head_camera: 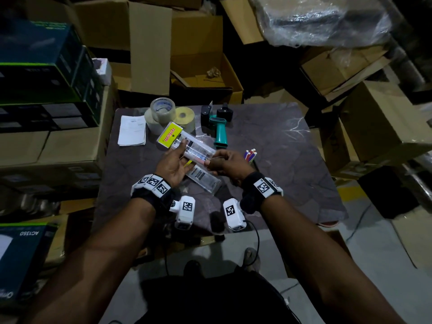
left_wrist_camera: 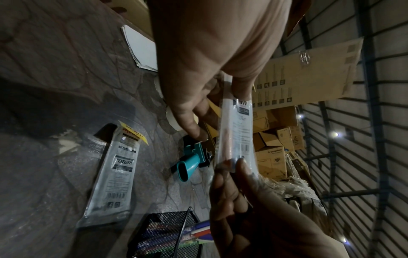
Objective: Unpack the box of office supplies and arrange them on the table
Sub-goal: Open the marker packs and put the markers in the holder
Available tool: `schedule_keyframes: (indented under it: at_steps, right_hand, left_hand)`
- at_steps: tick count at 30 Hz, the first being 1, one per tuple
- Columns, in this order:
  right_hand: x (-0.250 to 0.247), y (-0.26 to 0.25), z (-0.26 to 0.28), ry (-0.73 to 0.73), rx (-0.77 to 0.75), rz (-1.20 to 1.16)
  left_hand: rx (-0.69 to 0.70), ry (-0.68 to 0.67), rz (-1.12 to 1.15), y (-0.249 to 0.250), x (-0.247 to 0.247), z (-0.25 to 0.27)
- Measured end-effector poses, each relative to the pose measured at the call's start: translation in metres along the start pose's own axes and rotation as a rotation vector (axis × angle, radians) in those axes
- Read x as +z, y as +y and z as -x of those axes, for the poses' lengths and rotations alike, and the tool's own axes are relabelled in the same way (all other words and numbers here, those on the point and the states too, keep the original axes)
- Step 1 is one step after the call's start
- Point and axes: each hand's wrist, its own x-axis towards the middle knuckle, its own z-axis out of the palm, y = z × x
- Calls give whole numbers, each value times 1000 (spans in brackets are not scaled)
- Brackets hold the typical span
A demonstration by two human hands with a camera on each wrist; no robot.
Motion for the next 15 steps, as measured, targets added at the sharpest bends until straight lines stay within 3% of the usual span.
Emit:
schedule_keyframes:
  at_steps: [5, 10, 15]
  right_hand:
    - [6, 1, -4, 23, -8, 50]
    - [-6, -4, -3, 69, 4, -44]
    - [-16, -9, -5, 92, -3, -119]
  left_hand:
    - [-2, 21, 74, 0, 7, 1]
    - [-29, 76, 49, 4, 12, -4]
    - [-24, 105, 184, 5, 11, -17]
